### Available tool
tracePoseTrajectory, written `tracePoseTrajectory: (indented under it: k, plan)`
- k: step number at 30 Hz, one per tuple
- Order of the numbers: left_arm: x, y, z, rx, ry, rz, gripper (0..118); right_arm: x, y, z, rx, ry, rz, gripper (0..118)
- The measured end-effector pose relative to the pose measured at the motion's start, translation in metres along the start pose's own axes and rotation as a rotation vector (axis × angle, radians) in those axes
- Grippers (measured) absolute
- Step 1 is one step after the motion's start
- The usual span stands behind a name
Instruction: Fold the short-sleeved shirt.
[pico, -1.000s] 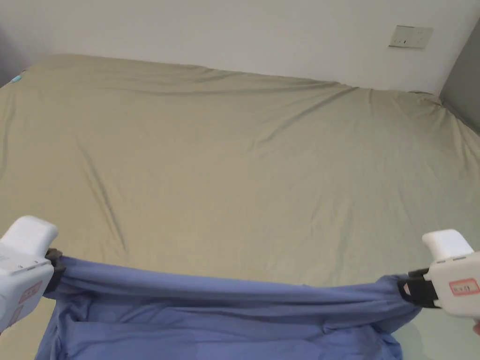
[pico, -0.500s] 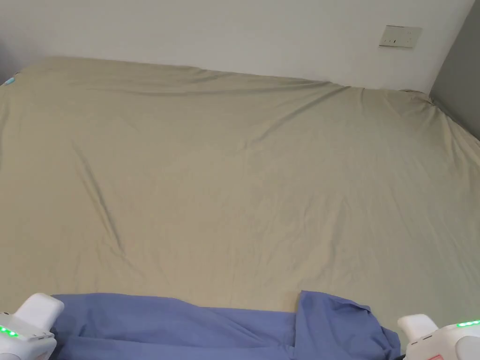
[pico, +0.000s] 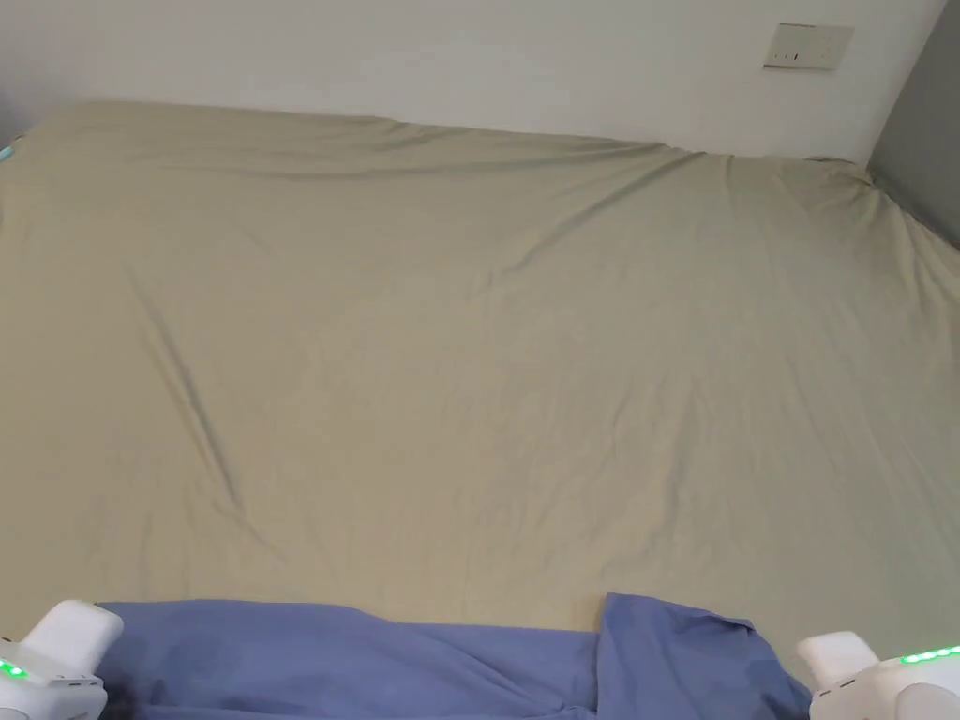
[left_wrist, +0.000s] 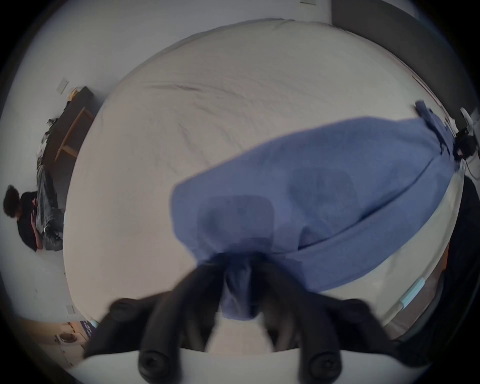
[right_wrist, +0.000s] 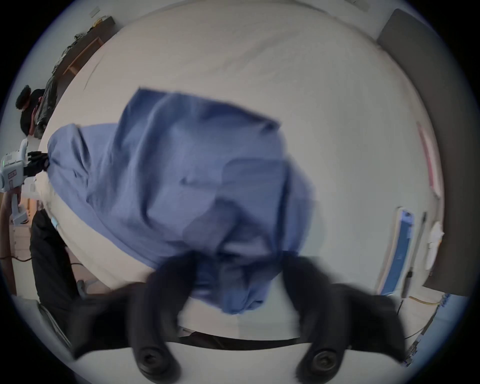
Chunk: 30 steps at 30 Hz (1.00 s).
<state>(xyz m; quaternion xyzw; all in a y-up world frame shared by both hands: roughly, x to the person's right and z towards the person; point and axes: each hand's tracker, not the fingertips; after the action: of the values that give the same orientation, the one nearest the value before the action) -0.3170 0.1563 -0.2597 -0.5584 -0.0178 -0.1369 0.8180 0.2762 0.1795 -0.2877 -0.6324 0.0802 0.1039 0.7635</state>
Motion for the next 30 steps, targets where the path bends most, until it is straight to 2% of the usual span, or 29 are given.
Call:
tracePoseTrajectory:
  k: [1,2,3,4,7,10,14,15,16,17,18,19,21,22,24,30]
  plan:
    - [-0.003,0.005,0.011,0.056,0.015,0.025,113,0.003,0.004,0.017,0.064,-0.011,-0.002,110]
    - [-0.007,0.011,0.025,0.119,0.01,0.053,117,0.006,0.01,0.038,0.149,-0.006,-0.013,110]
    - [-0.01,0.016,0.044,0.211,0.005,0.079,113,0.007,0.015,0.057,0.218,-0.002,-0.028,110]
    - [-0.012,0.023,0.072,0.38,0.015,0.119,110,0.006,0.022,0.081,0.31,-0.012,-0.043,110]
    - [-0.003,0.045,0.145,0.667,0.076,0.215,110,-0.013,0.031,0.149,0.623,-0.082,-0.03,110]
    - [0.013,0.062,0.204,0.885,0.149,0.264,110,-0.047,0.031,0.204,0.92,-0.173,-0.02,110]
    - [0.048,0.072,0.263,1.076,0.228,0.315,107,-0.109,0.023,0.248,1.164,-0.291,-0.014,108]
    - [0.057,0.072,0.273,1.11,0.239,0.317,102,-0.121,0.021,0.254,1.197,-0.299,-0.011,106]
    - [0.067,0.072,0.281,1.138,0.252,0.304,92,-0.134,0.019,0.259,1.231,-0.294,0.001,100]
    - [0.075,0.072,0.287,1.152,0.263,0.295,78,-0.143,0.018,0.26,1.249,-0.291,0.013,91]
    - [0.08,0.072,0.286,1.161,0.27,0.282,62,-0.153,0.016,0.262,1.268,-0.296,0.031,76]
    - [0.088,0.073,0.288,1.166,0.273,0.274,40,-0.162,0.014,0.261,1.279,-0.306,0.055,51]
    - [0.102,0.07,0.289,1.196,0.297,0.26,13,-0.172,0.014,0.255,1.301,-0.342,0.097,6]
    - [0.107,0.071,0.287,1.199,0.311,0.248,0,-0.177,0.01,0.252,1.336,-0.333,0.088,1]
    - [0.114,0.072,0.286,1.185,0.296,0.213,0,-0.18,0.013,0.252,1.305,-0.304,0.112,1]
    - [0.116,0.079,0.279,1.157,0.249,0.193,0,-0.176,0.018,0.25,1.3,-0.322,0.09,1]
